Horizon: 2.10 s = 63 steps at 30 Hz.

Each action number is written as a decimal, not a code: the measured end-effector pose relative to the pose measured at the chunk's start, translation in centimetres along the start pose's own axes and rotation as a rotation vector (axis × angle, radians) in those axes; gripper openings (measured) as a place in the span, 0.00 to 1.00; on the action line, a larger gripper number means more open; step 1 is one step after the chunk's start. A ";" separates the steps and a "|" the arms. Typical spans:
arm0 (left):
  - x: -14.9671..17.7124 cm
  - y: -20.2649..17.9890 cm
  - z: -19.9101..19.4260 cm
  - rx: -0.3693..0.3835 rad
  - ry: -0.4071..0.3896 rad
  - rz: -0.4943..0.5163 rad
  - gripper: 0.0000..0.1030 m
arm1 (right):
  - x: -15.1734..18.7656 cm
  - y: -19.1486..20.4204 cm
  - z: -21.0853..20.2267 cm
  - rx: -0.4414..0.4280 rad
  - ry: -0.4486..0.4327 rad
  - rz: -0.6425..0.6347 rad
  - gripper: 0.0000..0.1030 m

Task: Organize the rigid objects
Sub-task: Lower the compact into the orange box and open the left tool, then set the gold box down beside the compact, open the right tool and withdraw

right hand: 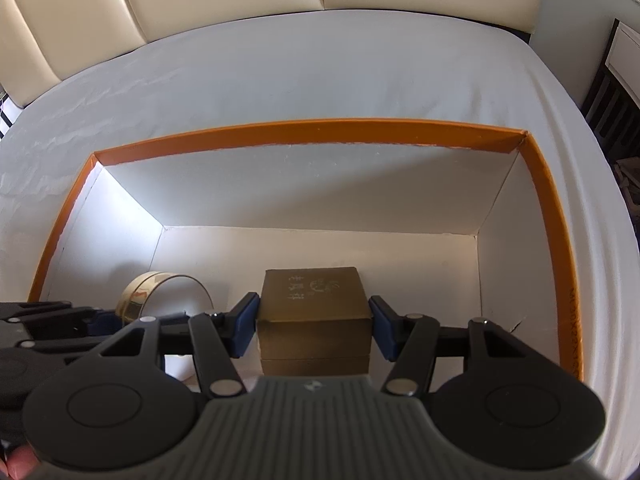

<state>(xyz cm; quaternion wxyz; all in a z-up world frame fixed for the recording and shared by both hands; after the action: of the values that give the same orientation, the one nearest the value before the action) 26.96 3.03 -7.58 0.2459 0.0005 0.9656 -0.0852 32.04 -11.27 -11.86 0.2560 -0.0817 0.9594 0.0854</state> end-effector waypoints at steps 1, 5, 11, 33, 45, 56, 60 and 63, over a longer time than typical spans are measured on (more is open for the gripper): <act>-0.5 -0.4 -0.2 -0.010 -0.019 0.024 0.39 | 0.0 0.0 0.0 -0.004 0.007 0.004 0.57; -0.4 -0.5 -1.1 -0.026 -0.071 0.065 0.38 | 0.2 0.2 0.1 -0.002 0.025 0.010 0.57; -0.4 -0.4 -2.4 -0.070 -0.142 0.070 0.36 | 0.1 0.4 0.2 -0.009 0.032 0.037 0.57; -1.7 5.1 -4.3 0.075 -0.253 -0.228 0.36 | -2.7 4.8 2.5 0.011 -0.006 -0.043 0.57; -1.4 6.2 -4.3 0.107 -0.240 -0.269 0.32 | -1.7 6.2 2.9 -0.028 0.032 -0.052 0.58; -1.4 5.6 -4.2 0.096 -0.237 -0.240 0.32 | -1.7 6.5 3.2 -0.050 0.072 -0.068 0.58; -1.3 5.0 -4.1 0.073 -0.238 -0.209 0.32 | -1.6 7.2 3.0 -0.039 0.092 -0.125 0.57; -1.2 4.6 -4.1 0.066 -0.238 -0.194 0.32 | -1.7 7.1 3.0 -0.035 0.084 -0.122 0.56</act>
<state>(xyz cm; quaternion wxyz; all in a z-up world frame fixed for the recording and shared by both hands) 26.23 8.33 -4.20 0.3491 -0.0950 0.9217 -0.1396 33.52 -3.55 -12.66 0.2188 -0.1480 0.9609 0.0830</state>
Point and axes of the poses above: each gripper's, at about its wrist camera, not at the fingertips, and z roughly the way its jaws point, y to its left, x to its underside, the point moved 3 cm from there along z, roughly the way its jaws point, and after that the axes turned 5 degrees about -z, right-handed, at the moved point
